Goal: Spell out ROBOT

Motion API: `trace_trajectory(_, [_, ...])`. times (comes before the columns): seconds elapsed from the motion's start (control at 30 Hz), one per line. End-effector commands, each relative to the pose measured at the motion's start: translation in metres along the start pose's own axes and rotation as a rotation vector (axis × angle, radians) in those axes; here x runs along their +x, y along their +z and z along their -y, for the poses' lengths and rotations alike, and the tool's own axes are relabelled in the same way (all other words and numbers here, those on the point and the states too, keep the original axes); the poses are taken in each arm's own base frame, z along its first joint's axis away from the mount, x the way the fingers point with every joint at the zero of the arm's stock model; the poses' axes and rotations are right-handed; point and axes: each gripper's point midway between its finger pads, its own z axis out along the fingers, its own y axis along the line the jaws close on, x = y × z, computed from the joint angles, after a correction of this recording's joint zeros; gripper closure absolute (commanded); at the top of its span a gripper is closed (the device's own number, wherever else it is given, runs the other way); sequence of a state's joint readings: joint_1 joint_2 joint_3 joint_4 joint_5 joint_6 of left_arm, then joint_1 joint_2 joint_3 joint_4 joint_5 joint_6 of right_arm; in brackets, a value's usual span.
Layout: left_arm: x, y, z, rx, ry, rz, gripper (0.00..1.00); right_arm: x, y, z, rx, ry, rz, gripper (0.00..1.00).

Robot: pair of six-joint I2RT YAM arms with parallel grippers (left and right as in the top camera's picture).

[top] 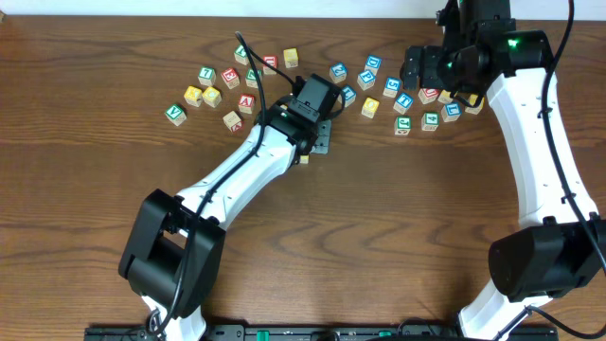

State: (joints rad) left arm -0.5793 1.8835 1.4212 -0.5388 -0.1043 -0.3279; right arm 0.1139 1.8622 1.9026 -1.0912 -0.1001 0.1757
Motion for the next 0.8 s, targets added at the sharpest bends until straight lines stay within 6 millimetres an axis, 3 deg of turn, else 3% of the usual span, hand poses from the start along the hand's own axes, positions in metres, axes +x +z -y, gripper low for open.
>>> trace_trajectory(0.0, [0.005, 0.014, 0.001, -0.018, -0.017, -0.019, 0.71, -0.004, -0.003, -0.004, -0.001, 0.003, 0.014, 0.01])
trace_trajectory(0.13, [0.010, 0.029, 0.002, -0.025, -0.035, -0.034, 0.75, -0.004, -0.003, -0.004, -0.001, 0.003, 0.014, 0.01])
trace_trajectory(0.5, [-0.005, 0.043, 0.009, -0.001, -0.007, 0.029, 0.75, -0.004, -0.003, -0.004, -0.001, 0.003, 0.014, 0.01])
trace_trajectory(0.77, [-0.006, 0.061, -0.012, -0.036, 0.002, 0.017, 0.80, -0.004, -0.003, -0.004, -0.001, 0.003, 0.014, 0.01])
